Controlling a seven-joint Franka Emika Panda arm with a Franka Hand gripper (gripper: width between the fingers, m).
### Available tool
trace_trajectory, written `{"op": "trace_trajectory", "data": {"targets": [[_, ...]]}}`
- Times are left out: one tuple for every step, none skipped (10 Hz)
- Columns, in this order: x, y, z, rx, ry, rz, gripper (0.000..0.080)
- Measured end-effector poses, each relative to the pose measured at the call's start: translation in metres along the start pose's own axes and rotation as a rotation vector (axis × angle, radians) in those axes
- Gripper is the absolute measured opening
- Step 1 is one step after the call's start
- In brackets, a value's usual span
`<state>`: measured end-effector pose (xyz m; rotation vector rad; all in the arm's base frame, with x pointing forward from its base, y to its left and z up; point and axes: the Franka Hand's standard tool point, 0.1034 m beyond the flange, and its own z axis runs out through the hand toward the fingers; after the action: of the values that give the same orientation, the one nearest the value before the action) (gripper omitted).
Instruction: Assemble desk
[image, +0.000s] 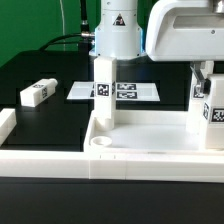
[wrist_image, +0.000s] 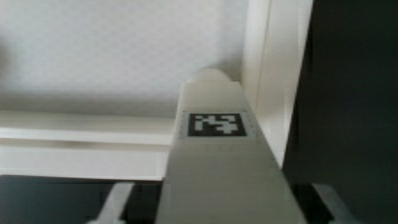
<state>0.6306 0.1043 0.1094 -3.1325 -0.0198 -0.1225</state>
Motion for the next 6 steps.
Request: {"op": "trace_trajectory", "data": {"targets": [[0.0,-0.0001,0.0,0.001,0.0,0.084,0.0288],[-0.0001,-0.0002,0.0,0.001,0.0,0.143,0.0288],[-0.0004,-0.0004,0.0003,0.006,-0.002,0.271,0.0288],[-0.0008,0.0009,0.0008,0.015,-0.004,0.401,0.0288],[-0.0007,0.0014,0.001,0.021,-0.005,0.462,0.0288],[-0.0007,0.0022,0.0013,0.03,-0.006,0.594,0.0288]]}}
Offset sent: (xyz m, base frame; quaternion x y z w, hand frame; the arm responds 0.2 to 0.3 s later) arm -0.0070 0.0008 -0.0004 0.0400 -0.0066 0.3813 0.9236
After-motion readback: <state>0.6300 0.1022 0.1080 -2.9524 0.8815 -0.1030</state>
